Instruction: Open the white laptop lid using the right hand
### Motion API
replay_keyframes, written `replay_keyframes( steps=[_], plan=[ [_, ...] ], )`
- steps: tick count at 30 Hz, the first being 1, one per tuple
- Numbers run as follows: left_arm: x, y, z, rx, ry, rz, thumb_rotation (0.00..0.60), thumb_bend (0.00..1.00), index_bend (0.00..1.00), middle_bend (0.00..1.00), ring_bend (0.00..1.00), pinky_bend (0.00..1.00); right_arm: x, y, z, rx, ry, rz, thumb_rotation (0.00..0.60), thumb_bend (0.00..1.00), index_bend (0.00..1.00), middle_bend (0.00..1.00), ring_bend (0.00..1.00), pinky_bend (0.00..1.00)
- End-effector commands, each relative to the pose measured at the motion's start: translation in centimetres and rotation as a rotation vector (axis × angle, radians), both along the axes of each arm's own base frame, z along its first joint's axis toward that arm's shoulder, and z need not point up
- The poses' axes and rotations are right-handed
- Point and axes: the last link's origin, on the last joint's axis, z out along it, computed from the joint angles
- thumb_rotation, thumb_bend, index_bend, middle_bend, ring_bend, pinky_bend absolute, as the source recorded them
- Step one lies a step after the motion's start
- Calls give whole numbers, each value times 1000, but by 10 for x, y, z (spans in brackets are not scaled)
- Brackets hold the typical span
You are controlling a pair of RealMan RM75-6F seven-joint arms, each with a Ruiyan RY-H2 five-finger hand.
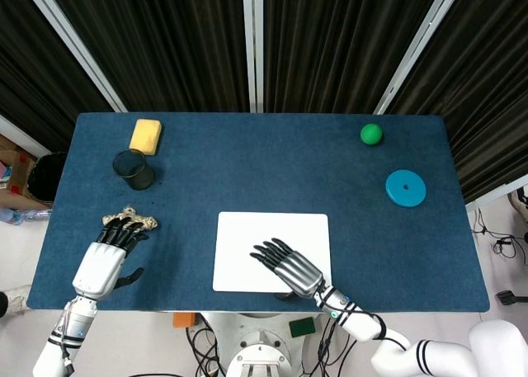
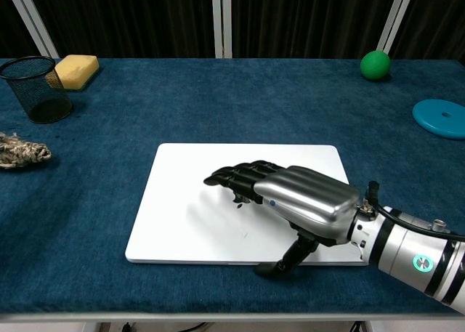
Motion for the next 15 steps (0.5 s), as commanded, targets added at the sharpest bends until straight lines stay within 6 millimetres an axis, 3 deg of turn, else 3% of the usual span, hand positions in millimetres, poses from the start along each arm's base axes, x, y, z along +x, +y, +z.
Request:
replay_keyframes(
  steps=[1,11,15],
  plan=[
    [-1,0,0,-1,1,2,600,149,291,171,91,110,2,-1,1,-5,1,2,600,176,0,4,0,0],
    [-3,1,-1,-6,1,7,600,149,291,172,91,109,9,-6,5,-41,23,15,600,190,0,4,0,0],
    [-4,1,-1,-5,-4,11,600,149,291,171,91,109,11,-8,6,-81,48,43,600,325,0,4,0,0]
  ],
)
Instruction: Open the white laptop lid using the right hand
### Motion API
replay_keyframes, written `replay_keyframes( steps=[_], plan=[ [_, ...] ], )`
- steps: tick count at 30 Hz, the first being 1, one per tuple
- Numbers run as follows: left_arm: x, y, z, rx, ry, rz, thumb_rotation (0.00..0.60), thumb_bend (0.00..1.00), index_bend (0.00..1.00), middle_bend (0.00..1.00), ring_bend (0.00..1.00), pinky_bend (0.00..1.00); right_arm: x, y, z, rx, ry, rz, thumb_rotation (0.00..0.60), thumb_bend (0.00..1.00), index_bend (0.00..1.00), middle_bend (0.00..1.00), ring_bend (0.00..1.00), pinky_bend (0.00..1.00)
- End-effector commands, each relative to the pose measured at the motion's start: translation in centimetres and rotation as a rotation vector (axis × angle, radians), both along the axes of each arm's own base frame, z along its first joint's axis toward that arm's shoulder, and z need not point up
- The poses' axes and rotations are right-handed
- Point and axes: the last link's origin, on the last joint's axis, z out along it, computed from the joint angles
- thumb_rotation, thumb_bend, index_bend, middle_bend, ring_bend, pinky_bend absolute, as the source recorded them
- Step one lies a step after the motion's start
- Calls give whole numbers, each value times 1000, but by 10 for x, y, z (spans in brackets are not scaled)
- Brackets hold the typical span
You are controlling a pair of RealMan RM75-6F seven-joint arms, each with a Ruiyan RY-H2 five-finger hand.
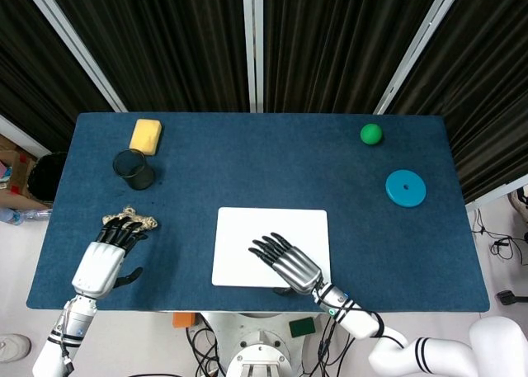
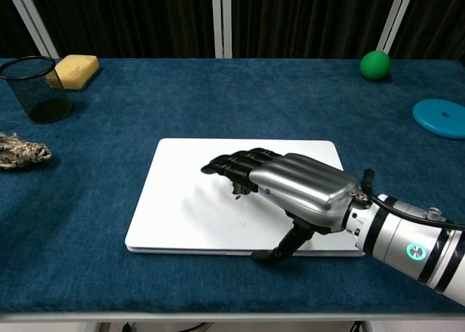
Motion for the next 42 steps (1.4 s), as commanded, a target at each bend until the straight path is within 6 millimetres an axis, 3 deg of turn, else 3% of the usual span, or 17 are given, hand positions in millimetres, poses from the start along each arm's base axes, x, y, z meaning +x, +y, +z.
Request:
replay_keyframes(
  steps=[1,9,20,30,42],
  plan=[
    [-1,0,-1,0,-4,4,600,150,291,171,91,109,3,-2,2,-38,18,26,600,349,0,4,0,0],
    [-14,-5,-12,-38,-34,60,600,149,289,171,91,110,19,-6,8,-139,99,130,600,413,0,7,0,0],
    [-25,-22,-42,-175,-113,75,600,149,286,171,91,108,42,-16,17,-208,158,181,600,409,0,10,0,0],
    [-14,-29,-79,-299,-143,-15,600,150,220,132,52,86,48,-16,16,-255,180,198,600,409,0,10,0,0],
    [13,-22,-103,-344,-124,-163,600,151,166,65,15,68,51,-15,16,-285,200,205,600,406,0,11,0,0]
  ],
)
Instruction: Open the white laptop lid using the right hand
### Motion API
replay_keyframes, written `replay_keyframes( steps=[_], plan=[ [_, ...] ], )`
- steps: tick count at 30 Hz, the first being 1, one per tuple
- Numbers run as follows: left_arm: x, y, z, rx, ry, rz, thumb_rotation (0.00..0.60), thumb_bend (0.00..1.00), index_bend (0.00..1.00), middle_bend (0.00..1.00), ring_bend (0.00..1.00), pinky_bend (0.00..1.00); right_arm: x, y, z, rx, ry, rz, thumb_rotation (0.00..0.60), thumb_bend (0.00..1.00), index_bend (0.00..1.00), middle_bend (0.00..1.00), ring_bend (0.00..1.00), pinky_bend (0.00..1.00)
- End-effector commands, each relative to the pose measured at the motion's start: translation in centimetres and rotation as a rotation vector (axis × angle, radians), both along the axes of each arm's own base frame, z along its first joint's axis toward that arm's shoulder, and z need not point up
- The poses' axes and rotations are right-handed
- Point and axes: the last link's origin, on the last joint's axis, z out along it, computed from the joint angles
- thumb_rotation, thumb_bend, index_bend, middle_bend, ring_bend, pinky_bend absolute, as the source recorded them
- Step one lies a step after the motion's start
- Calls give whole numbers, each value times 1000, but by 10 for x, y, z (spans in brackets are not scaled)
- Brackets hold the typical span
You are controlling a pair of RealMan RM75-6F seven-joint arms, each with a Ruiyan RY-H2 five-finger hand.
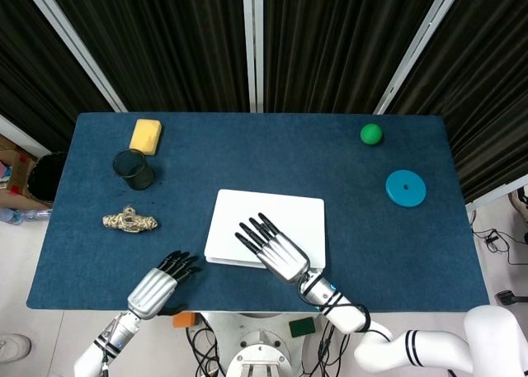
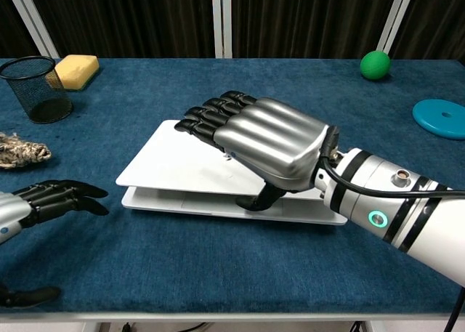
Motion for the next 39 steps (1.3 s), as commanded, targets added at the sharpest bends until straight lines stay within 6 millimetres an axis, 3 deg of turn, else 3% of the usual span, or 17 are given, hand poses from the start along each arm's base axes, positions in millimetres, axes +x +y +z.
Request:
replay_keyframes(
  steps=[1,13,39],
  plan=[
    [8,4,-4,12,-6,-32,600,151,163,65,12,67,0,0,0,-2,3,-1,600,408,0,11,0,0],
    [21,18,-21,-44,61,-87,600,151,157,63,2,64,0,-2,-1,-15,14,-2,600,402,0,11,0,0],
    [33,46,-19,-182,167,-147,600,150,158,88,0,44,1,-6,0,-54,26,-4,600,408,0,11,0,0]
  ],
)
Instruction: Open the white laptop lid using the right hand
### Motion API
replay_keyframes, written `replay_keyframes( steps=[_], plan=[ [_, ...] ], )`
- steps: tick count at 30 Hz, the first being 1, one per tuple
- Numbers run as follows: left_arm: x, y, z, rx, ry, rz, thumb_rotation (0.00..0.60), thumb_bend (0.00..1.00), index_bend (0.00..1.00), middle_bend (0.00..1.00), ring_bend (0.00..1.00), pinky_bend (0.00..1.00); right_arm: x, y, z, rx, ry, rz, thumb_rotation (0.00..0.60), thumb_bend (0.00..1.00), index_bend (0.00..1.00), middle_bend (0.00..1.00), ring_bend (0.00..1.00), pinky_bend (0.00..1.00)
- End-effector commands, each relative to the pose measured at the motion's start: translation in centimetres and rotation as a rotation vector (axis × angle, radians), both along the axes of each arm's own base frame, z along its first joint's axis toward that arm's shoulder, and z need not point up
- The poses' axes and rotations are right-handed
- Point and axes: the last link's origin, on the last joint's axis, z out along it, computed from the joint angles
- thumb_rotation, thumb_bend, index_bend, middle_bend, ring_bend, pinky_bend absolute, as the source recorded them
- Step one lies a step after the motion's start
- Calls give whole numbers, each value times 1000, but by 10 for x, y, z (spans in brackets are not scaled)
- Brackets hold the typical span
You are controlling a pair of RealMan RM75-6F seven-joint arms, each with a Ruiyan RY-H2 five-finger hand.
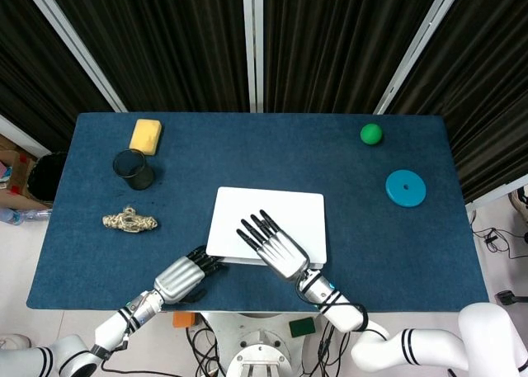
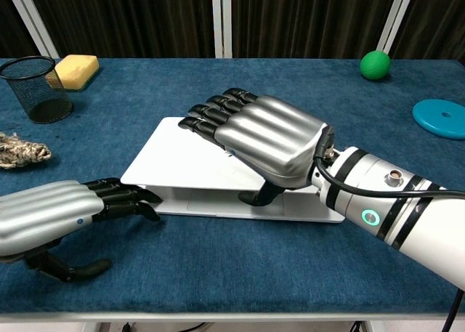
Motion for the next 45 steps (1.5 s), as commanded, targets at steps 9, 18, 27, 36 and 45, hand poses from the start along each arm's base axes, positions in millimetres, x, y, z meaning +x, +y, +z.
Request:
replay_keyframes(
  steps=[9,18,27,36,45],
  plan=[
    [3,4,4,-22,26,11,600,164,158,88,0,44,0,-8,15,-44,-38,-13,600,406,0,11,0,0],
    [8,8,4,-39,58,0,600,194,161,88,0,44,0,-18,27,-82,-65,-30,600,406,0,13,0,0],
    [8,11,4,-47,82,9,600,199,163,88,0,44,-1,-39,43,-127,-101,-79,600,406,0,13,0,0],
    [7,13,7,-44,90,17,600,199,167,89,0,43,2,-72,56,-168,-126,-148,600,405,0,12,0,0],
    [7,12,10,-42,93,17,600,200,167,88,0,44,6,-116,78,-212,-159,-235,600,401,0,12,0,0]
  ],
)
